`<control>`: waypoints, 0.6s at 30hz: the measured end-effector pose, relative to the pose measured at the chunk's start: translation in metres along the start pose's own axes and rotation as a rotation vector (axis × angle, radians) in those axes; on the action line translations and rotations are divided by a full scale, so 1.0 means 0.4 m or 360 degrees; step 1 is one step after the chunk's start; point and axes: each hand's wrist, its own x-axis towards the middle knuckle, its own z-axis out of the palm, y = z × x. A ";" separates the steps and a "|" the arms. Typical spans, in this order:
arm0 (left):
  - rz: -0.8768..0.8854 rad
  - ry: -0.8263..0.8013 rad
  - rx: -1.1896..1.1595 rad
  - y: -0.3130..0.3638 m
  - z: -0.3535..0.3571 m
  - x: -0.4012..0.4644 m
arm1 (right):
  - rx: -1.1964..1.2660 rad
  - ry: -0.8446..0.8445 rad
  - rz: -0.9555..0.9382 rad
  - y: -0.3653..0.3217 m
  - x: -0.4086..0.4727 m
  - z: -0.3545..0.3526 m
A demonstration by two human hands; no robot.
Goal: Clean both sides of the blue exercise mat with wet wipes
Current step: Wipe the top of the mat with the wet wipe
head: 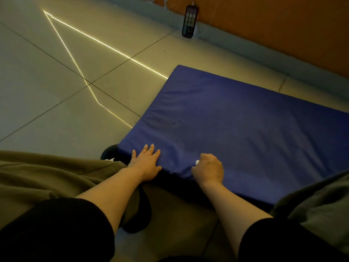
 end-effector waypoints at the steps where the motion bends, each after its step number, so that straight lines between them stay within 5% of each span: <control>1: -0.0011 0.0000 -0.0005 0.002 -0.001 0.000 | 0.0031 -0.0050 -0.0100 -0.034 -0.010 0.007; 6: -0.0070 0.0007 -0.0033 0.022 0.002 -0.003 | 0.0190 -0.0212 -0.0595 -0.158 -0.053 0.059; 13: -0.0061 0.0260 -0.0186 0.004 0.028 0.012 | 0.0007 -0.0064 -0.0192 0.011 0.046 0.012; 18: -0.0186 0.0348 -0.0341 -0.083 0.071 0.027 | 0.0140 -0.0211 -0.0854 -0.180 0.021 0.128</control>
